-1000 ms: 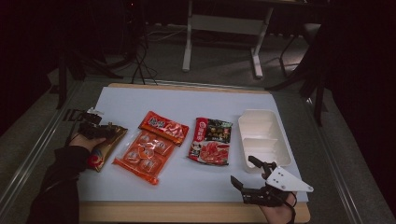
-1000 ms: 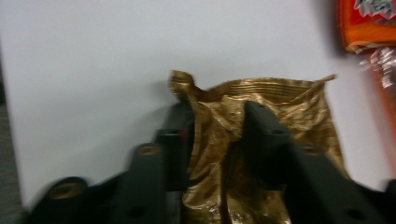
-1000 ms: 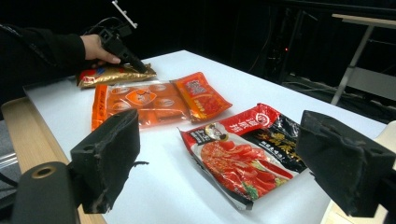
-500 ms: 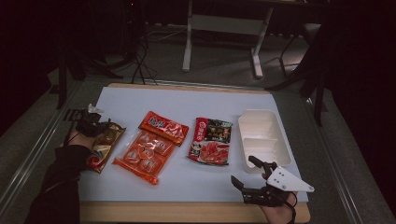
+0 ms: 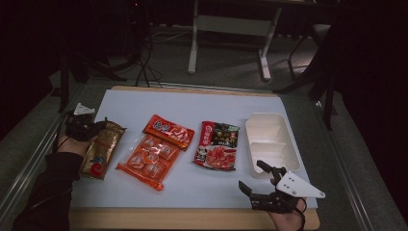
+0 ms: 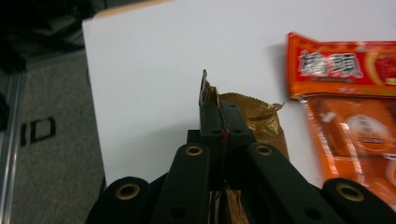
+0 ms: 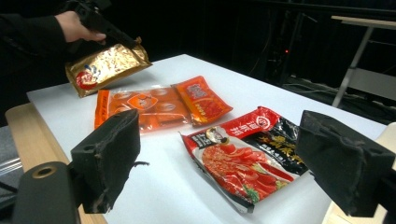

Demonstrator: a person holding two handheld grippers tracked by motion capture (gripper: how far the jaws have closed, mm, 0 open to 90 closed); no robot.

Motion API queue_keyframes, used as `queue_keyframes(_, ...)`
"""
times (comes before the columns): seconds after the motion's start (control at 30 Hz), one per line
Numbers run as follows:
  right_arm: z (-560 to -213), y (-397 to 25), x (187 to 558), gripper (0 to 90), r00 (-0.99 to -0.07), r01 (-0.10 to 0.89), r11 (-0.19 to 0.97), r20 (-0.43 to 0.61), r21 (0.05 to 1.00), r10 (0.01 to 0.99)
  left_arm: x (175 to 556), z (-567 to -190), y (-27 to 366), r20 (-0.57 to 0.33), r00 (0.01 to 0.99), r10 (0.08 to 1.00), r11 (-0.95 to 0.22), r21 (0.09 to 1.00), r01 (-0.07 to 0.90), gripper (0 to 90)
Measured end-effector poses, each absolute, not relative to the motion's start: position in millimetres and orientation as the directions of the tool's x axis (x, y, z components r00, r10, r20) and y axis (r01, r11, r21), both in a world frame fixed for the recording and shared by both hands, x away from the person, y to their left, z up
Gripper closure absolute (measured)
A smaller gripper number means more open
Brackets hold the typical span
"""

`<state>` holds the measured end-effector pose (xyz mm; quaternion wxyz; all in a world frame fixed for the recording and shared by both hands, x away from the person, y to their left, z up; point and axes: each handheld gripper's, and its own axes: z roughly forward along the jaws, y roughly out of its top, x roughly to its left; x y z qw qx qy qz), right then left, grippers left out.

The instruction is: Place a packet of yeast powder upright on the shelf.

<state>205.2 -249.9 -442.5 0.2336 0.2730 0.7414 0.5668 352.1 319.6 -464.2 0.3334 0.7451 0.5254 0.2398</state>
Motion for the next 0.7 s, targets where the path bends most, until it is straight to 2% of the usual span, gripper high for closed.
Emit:
queue_keyframes(0.27,-442.3,-249.6,205.8,13.1,-0.745,0.148,0.208,-0.029,0.967,0.667,337.9,-445.7,310.3,-0.011,0.358,0.934,-0.210,0.792,0.573,90.0)
queue_keyframes(0.3,-442.5,-250.3,206.6,10.7,-0.750,0.152,0.204,-0.022,0.967,0.661,335.4,-439.6,307.0,-0.018,0.368,0.930,-0.205,0.805,0.557,90.0)
queue_keyframes(0.7,-438.4,-252.0,205.5,13.5,-0.724,0.136,0.172,-0.021,0.976,0.690,328.4,-416.5,263.3,-0.072,0.478,0.876,-0.185,0.864,0.469,90.0)
